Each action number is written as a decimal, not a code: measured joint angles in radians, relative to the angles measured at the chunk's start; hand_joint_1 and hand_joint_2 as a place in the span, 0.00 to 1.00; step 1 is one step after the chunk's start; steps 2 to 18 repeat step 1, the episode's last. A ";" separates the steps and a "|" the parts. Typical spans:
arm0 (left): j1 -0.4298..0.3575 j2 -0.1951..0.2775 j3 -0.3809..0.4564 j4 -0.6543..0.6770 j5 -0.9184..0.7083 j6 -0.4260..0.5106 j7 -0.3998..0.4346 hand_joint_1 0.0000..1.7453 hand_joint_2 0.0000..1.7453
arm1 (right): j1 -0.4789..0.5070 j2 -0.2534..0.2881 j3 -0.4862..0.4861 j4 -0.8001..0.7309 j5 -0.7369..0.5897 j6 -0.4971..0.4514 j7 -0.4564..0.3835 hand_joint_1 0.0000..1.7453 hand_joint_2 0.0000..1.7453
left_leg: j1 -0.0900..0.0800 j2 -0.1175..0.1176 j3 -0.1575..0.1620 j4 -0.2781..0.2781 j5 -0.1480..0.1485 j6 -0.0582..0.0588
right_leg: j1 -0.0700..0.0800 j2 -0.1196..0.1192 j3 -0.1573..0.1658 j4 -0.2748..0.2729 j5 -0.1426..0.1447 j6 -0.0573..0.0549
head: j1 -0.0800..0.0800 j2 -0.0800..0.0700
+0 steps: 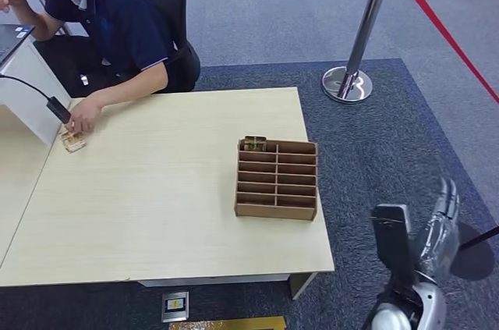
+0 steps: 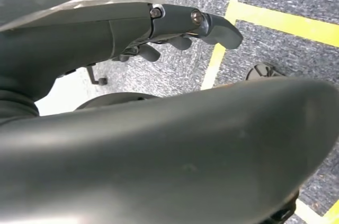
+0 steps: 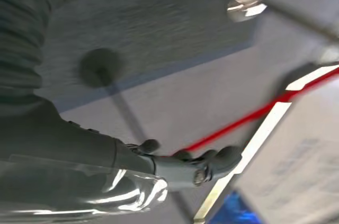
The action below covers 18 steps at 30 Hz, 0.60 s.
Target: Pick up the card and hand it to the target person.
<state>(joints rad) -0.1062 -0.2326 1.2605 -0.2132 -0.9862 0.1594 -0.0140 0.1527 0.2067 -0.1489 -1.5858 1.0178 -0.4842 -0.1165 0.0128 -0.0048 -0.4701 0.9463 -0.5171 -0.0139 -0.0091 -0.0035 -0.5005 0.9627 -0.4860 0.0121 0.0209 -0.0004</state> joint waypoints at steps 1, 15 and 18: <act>0.000 0.000 0.001 0.000 0.001 0.001 0.000 0.00 0.33 | -0.005 0.000 -0.032 0.023 0.001 0.000 0.002 0.00 1.00 | 0.000 0.000 0.000 0.000 0.000 0.000 | 0.000 0.000 0.000 0.000 0.000 0.000 | 0.000 0.000; 0.000 0.000 0.001 0.000 0.001 0.001 0.000 0.00 0.33 | -0.005 0.000 -0.032 0.023 0.001 0.000 0.002 0.00 1.00 | 0.000 0.000 0.000 0.000 0.000 0.000 | 0.000 0.000 0.000 0.000 0.000 0.000 | 0.000 0.000; 0.000 0.000 0.001 0.000 0.001 0.001 0.000 0.00 0.33 | -0.005 0.000 -0.032 0.023 0.001 0.000 0.002 0.00 1.00 | 0.000 0.000 0.000 0.000 0.000 0.000 | 0.000 0.000 0.000 0.000 0.000 0.000 | 0.000 0.000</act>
